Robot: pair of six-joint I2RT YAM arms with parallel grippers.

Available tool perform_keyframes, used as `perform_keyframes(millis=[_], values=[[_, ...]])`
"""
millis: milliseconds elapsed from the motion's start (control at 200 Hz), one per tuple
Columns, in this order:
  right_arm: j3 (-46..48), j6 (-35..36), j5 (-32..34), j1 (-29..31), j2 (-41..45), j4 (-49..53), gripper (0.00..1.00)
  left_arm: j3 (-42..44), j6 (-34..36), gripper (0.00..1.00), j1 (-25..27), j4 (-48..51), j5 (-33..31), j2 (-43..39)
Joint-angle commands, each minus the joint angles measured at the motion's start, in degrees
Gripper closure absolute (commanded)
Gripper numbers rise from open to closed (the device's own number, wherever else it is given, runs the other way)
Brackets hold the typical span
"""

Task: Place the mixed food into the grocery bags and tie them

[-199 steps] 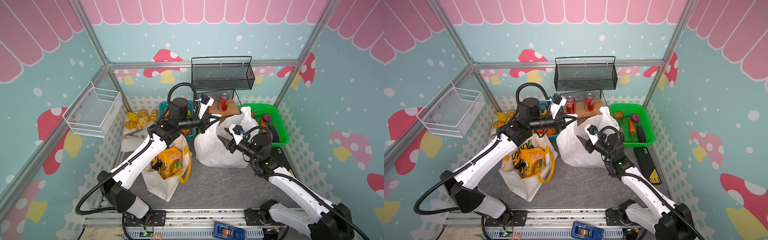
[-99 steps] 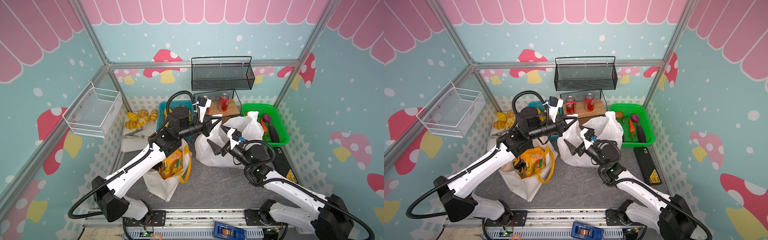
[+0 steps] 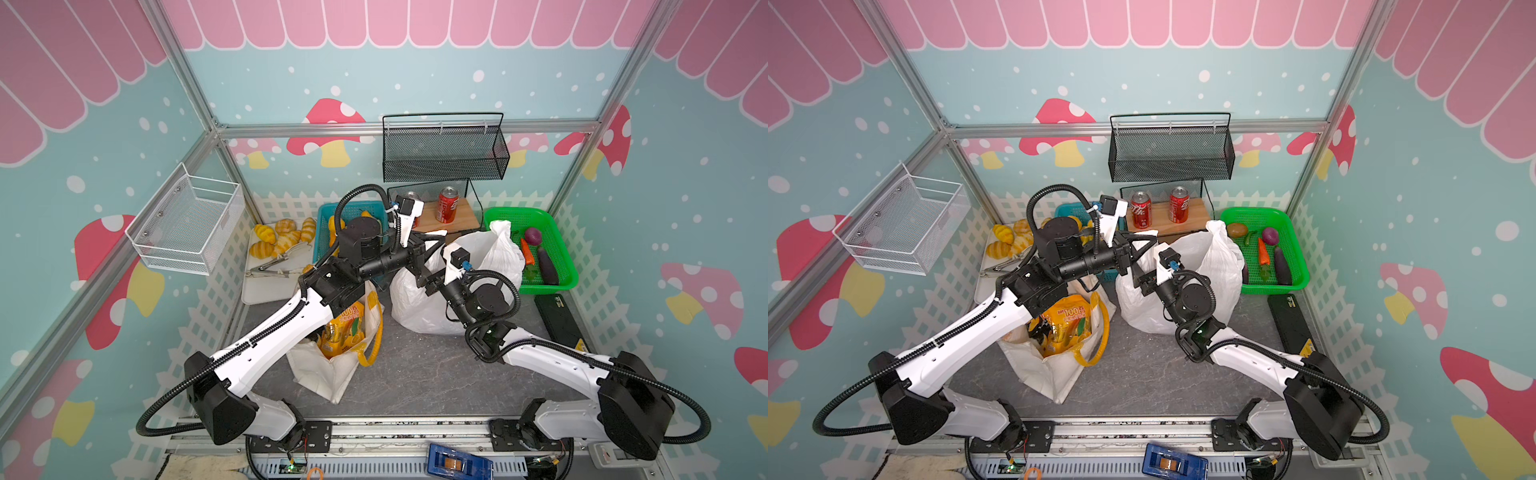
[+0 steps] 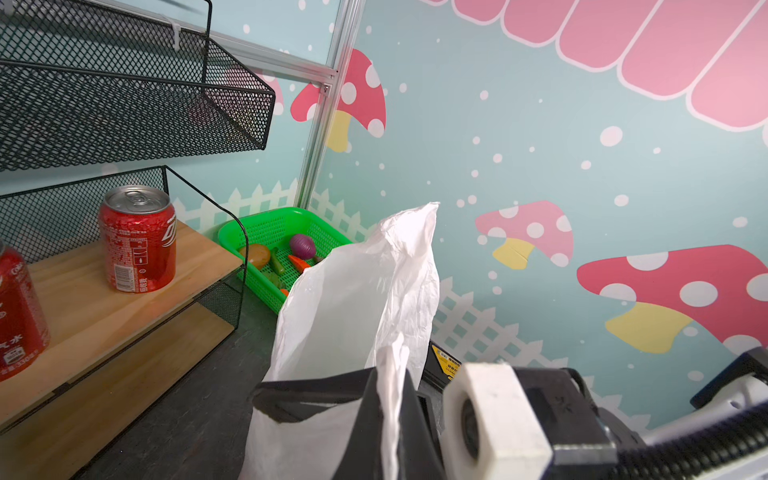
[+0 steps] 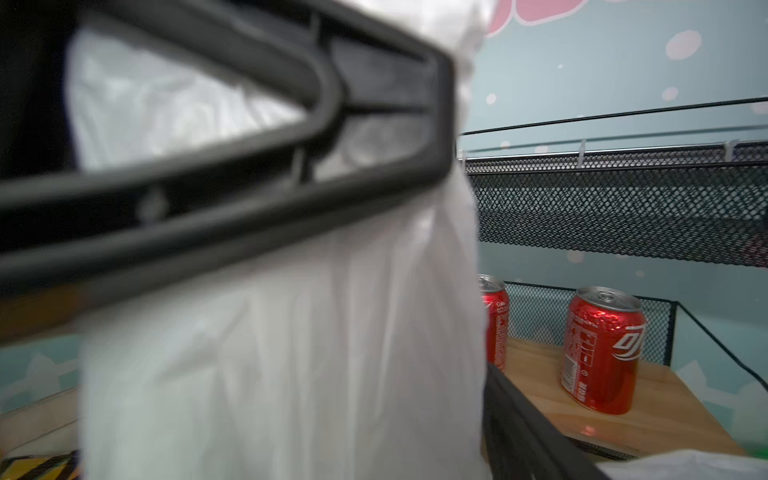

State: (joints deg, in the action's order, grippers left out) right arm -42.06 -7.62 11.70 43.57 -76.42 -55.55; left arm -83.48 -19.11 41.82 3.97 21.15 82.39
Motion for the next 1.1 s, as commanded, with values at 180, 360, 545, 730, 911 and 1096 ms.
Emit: perform_keyframes(millis=[180,360,545,730,911,1096], values=[[11.12,-3.41,2.91,0.37,-4.36,-11.97,0.61,1.22,-5.66,1.0,0.43,-2.53,-0.36,-2.42],[10.38,-0.51,0.59,0.37,-1.52,-11.56,0.54,1.48,-6.89,1.0,0.36,-3.07,0.3,-1.93],[6.07,0.41,-0.95,0.37,0.04,-9.67,0.28,2.05,-7.82,1.0,0.37,-3.88,0.61,-1.7],[0.9,-0.36,2.83,0.41,-2.74,-9.71,0.22,3.05,-10.79,1.0,0.36,-5.69,0.78,-2.04],[-2.6,0.03,9.12,0.38,-9.05,-14.25,0.25,4.14,-16.13,1.0,0.36,-7.83,1.08,-2.34],[-0.73,-1.02,11.02,0.37,-15.27,-17.24,0.49,5.3,-20.24,1.0,0.28,-8.97,0.23,-3.39]])
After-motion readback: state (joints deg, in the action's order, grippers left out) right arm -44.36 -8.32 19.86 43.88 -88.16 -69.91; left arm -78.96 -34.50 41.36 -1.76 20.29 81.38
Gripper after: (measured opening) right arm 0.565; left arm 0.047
